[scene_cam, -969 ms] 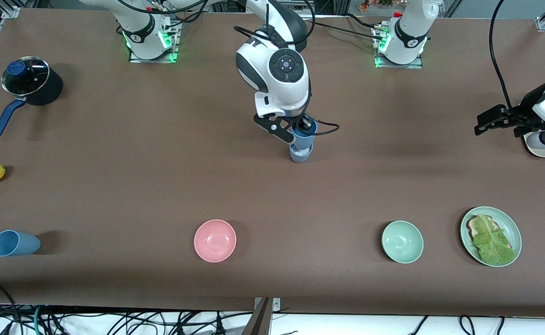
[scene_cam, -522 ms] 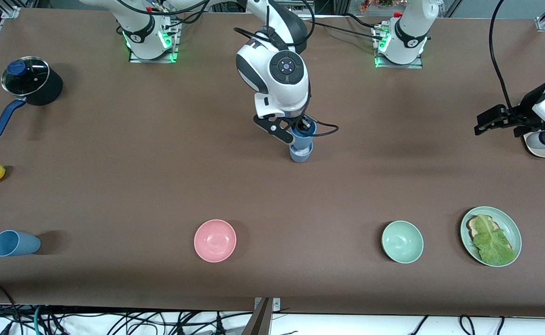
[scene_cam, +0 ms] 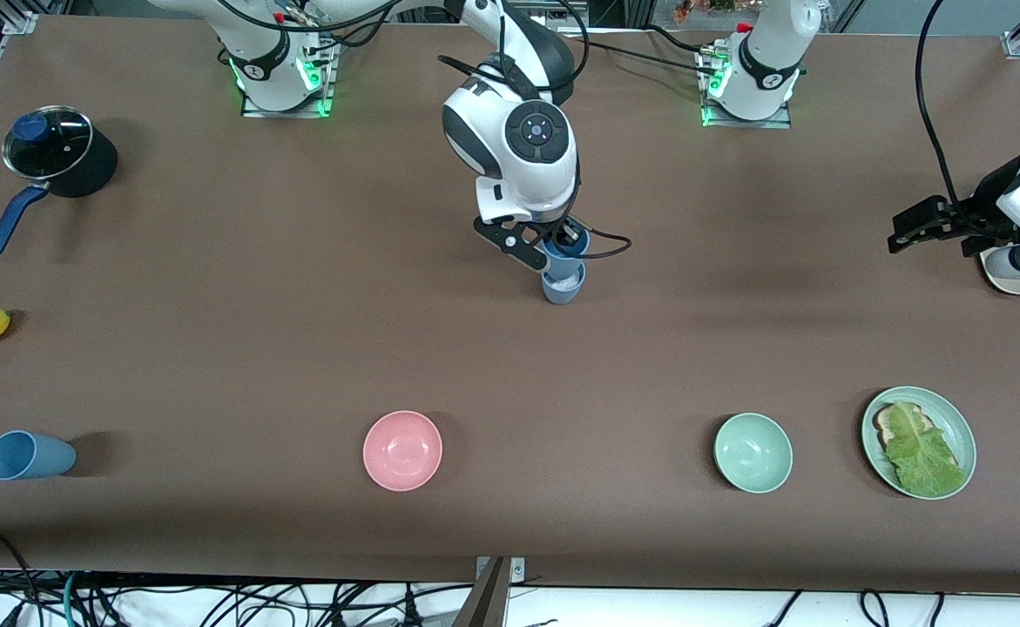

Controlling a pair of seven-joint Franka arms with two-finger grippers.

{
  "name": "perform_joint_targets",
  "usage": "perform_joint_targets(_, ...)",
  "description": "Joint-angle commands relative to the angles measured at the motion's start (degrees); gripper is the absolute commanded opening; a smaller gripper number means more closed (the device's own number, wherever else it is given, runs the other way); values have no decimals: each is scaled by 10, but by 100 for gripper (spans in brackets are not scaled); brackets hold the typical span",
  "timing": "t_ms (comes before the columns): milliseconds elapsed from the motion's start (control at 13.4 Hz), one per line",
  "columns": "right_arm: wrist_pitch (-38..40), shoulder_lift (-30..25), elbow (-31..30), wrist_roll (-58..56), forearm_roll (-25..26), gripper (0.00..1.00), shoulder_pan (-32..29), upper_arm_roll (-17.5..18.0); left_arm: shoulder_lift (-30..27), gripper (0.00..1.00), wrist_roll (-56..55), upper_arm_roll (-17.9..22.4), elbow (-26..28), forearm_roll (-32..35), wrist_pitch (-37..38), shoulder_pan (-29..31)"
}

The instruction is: Stack blue cups with both arms

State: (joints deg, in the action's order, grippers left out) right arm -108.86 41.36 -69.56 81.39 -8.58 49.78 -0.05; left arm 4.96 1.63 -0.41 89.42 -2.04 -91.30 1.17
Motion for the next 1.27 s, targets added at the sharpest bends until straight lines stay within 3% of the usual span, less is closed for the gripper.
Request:
perform_joint_targets(0,-2,3,3,11,1,0,4,-3,-7,100,4,0,3,17,2,-1)
perform_joint_targets(149,-2,3,3,11,1,0,4,-3,-7,100,5,0,3,16,2,-1)
perform_joint_targets(298,-3,3,6,11,0,22,3,-4,-7,100,5,0,3,17,2,0)
perform_joint_targets(447,-5,3,9,10,0,56,3,-6,-7,100,5,0,3,16,2,0)
perform_joint_targets(596,-7,-2,10,7,0,75,1,-8,-7,100,6,0,3,17,2,1)
perform_joint_targets(969,24,-17,42,-12,0,91,-31,-12,-7,100,5,0,3,17,2,1)
perform_joint_targets(1192,55,-29,42,-102,1,99,-71,-13,-7,100,5,0,3,17,2,1)
